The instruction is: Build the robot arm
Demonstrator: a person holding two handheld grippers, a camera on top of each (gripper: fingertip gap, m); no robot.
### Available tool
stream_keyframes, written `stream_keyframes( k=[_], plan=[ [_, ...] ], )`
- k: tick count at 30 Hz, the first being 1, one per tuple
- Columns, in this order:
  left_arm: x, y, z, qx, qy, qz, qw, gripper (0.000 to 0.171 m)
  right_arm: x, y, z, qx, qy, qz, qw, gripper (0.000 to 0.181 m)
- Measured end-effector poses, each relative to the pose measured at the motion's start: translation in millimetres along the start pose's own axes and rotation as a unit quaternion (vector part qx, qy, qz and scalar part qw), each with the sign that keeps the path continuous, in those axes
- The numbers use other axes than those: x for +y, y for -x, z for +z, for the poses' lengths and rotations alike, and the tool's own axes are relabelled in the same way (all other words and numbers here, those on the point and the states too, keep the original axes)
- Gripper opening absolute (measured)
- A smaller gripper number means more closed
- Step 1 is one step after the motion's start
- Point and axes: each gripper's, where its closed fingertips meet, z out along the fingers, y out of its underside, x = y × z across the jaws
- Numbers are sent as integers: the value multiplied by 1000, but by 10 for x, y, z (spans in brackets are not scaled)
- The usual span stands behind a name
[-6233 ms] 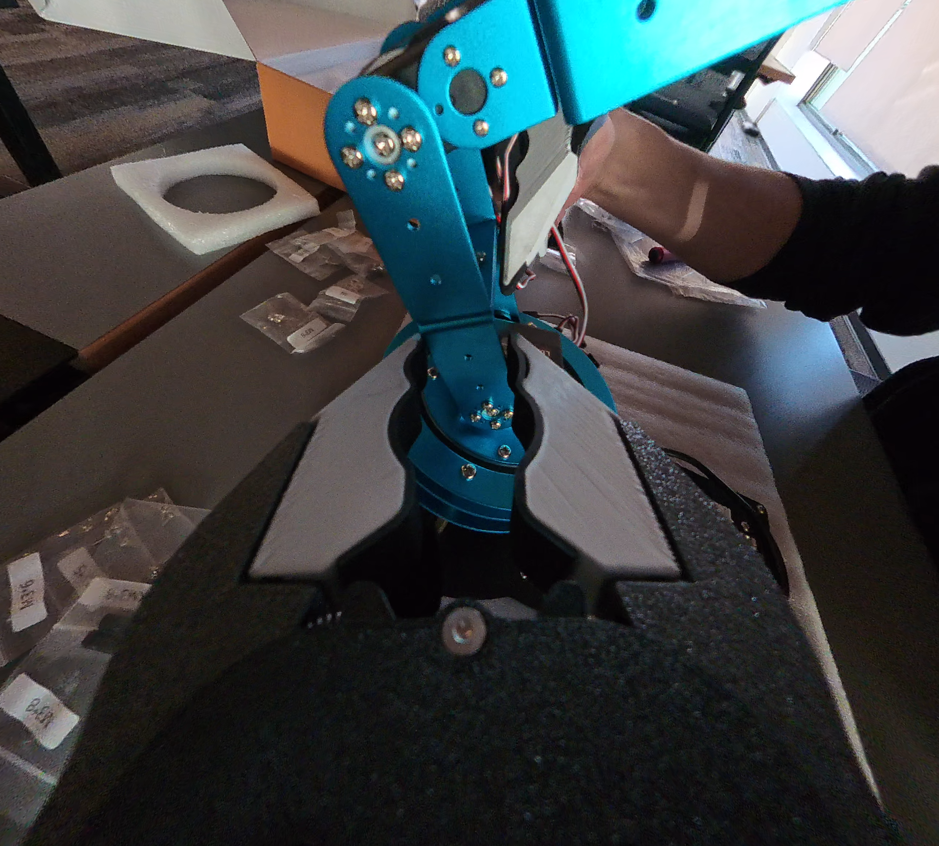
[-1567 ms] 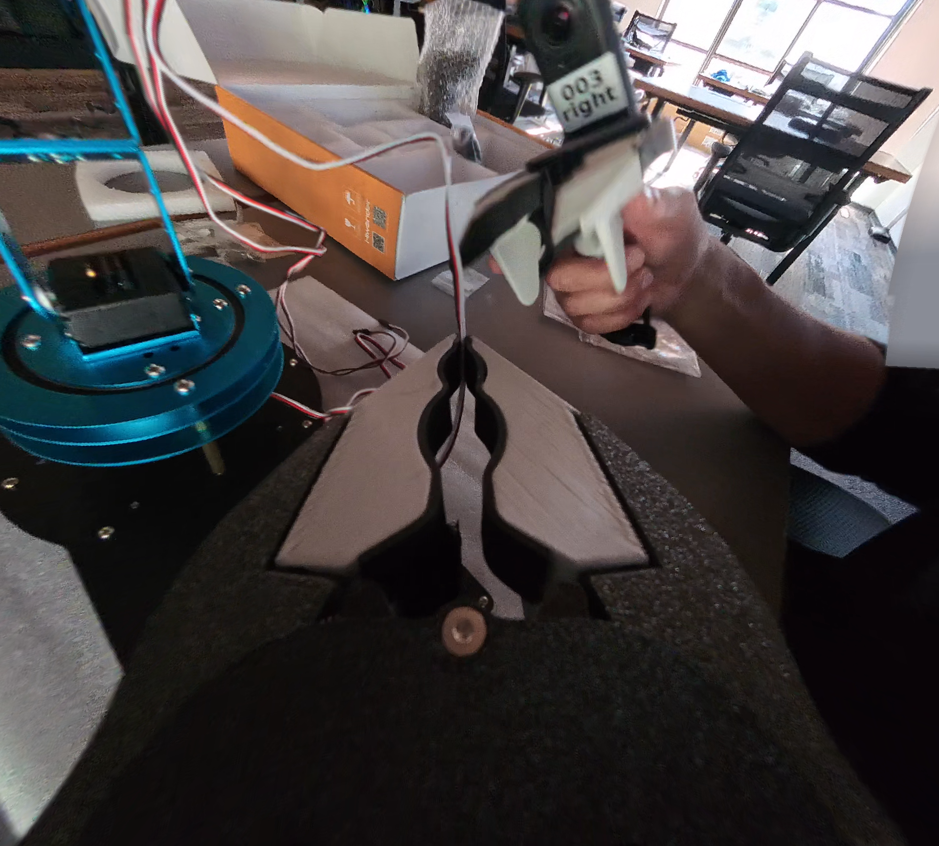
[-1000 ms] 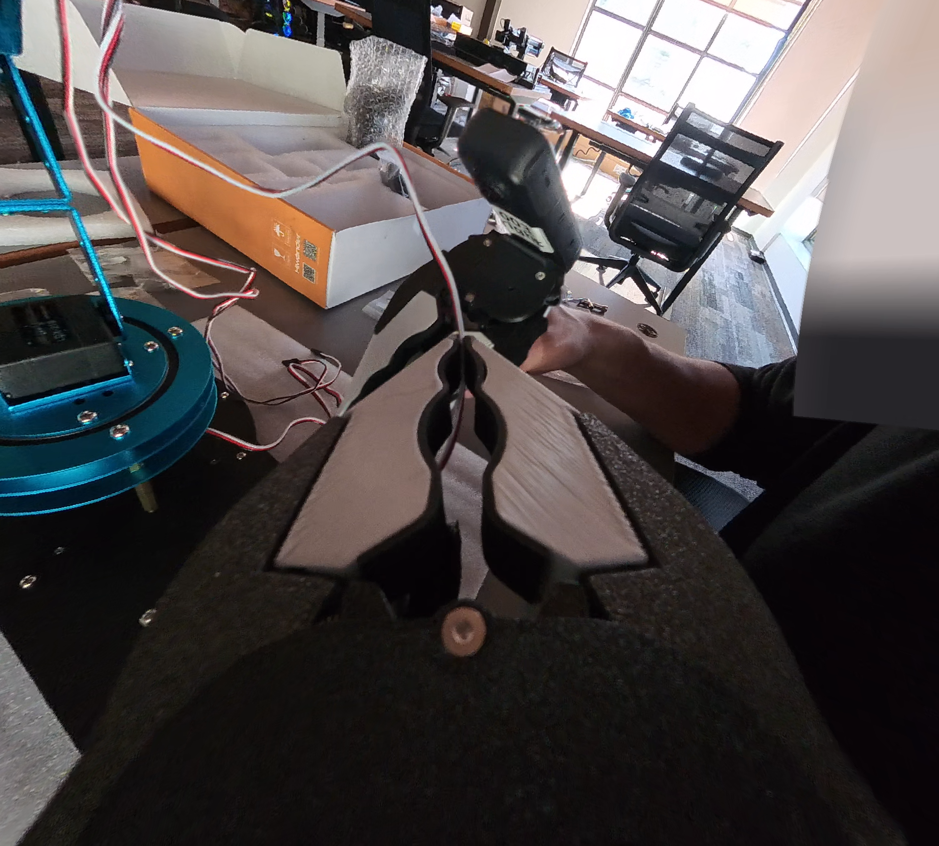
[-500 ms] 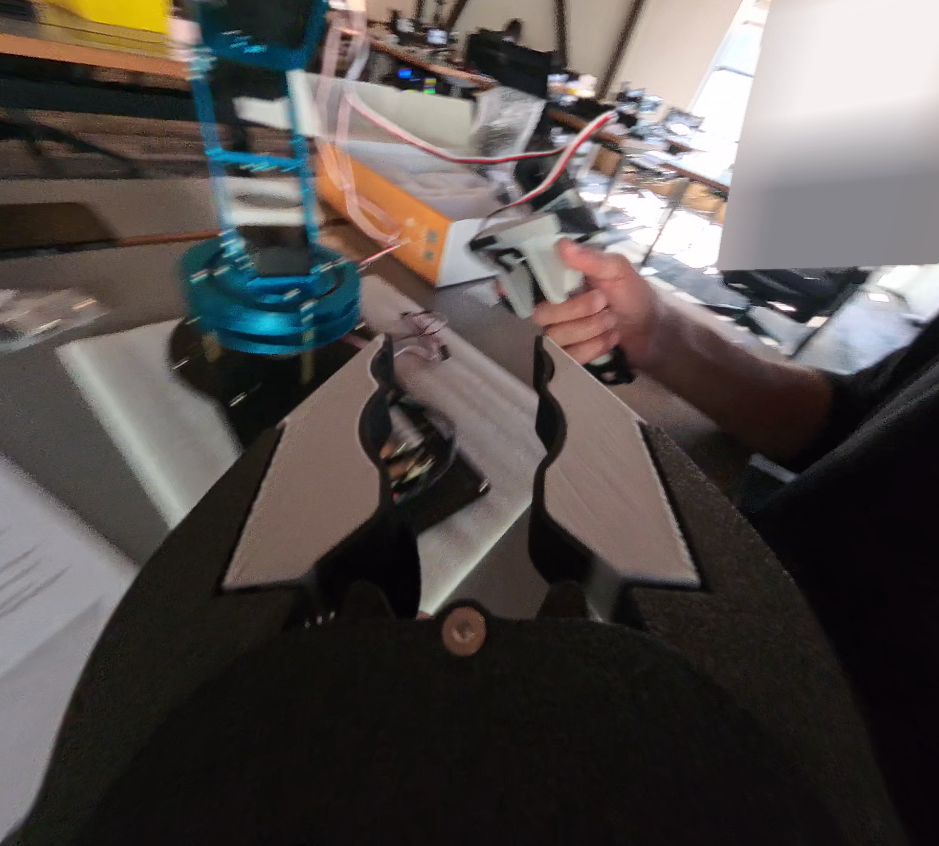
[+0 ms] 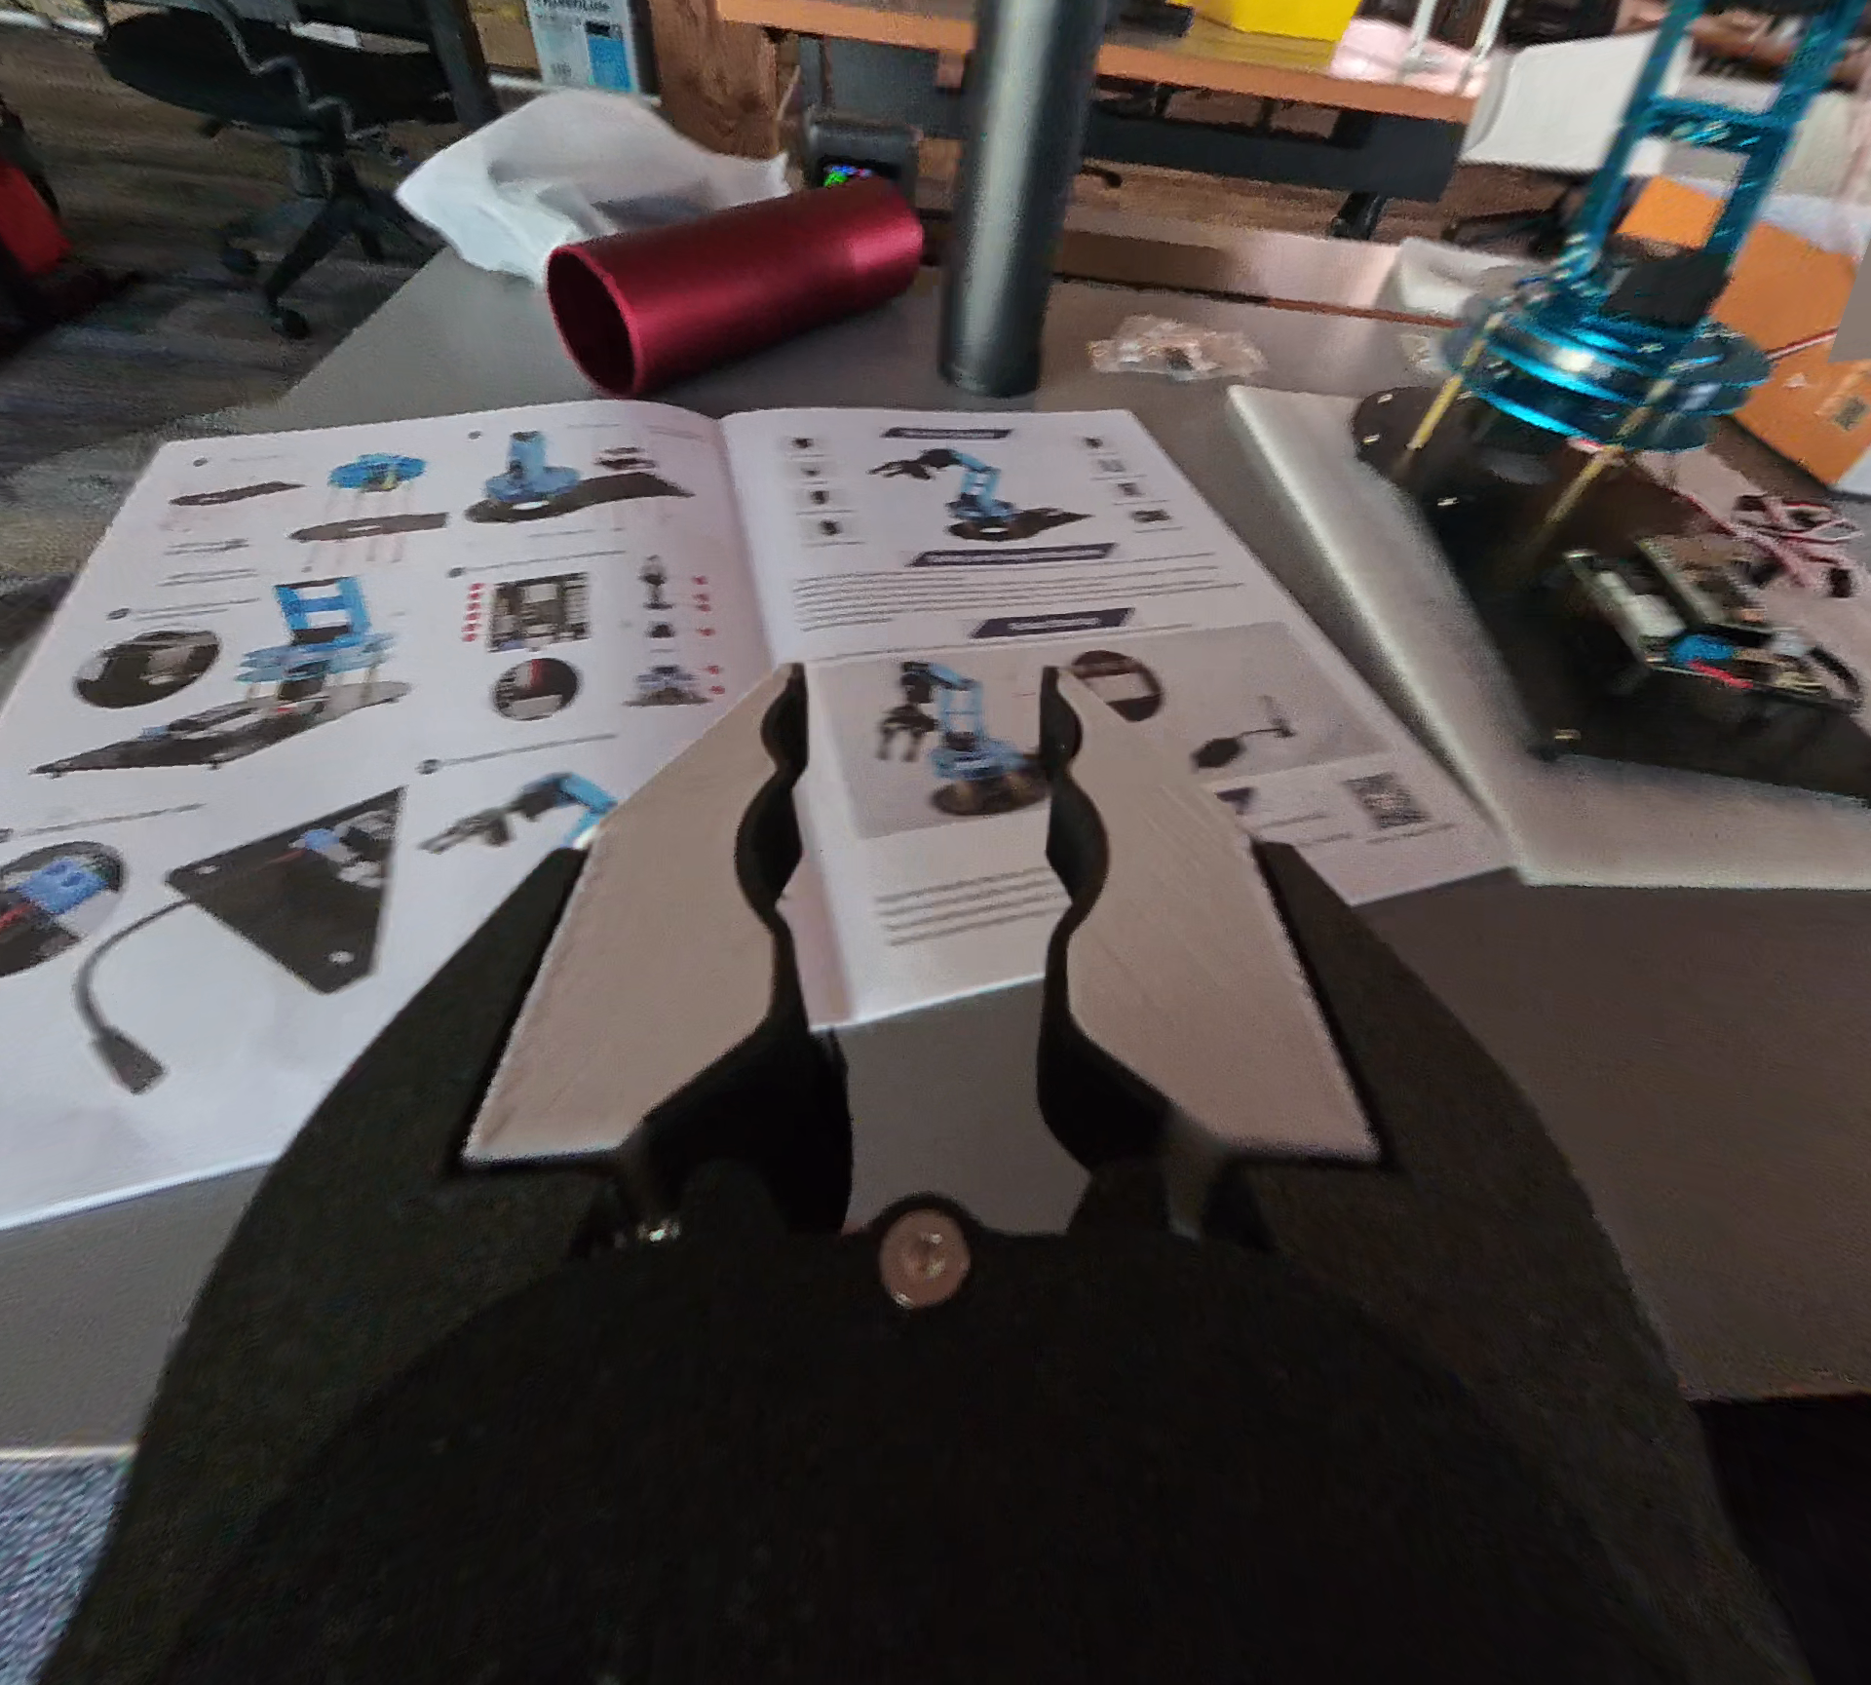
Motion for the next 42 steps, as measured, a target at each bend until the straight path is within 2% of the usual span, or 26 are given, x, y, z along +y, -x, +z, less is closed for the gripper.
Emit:
stream_keyframes(
  k=[4,7,10,15,21,26,31,34,38,42],
  plan=[
    [41,493,158,-19,31,9,999,45,0,-270,177,75,17,-42,996,0],
    [53,718,223,-16,27,4,999,45,78,-305,178,86,35,-106,990,0],
    [123,812,264,4,20,-45,999,45,90,-379,89,89,15,-109,990,0],
    [64,875,205,20,-15,-98,995,46,23,-432,-26,89,-5,-91,992,0],
    [23,881,-2,-10,-64,-95,993,45,88,-499,-15,89,3,-67,994,0],
    [230,716,-151,-57,-58,-132,988,45,80,-501,-33,90,-2,-61,994,0],
    [221,558,-243,-36,-50,-109,992,44,69,-474,-24,94,-8,-61,994,0],
    [208,596,-329,-35,-35,-75,996,45,102,-477,2,102,4,-68,992,0],
    [158,770,-528,-65,-51,-17,996,43,89,-459,-2,104,0,-68,992,0],
    [154,808,-646,-59,-92,45,993,43,90,-447,-5,108,1,-72,992,0]
  ],
)
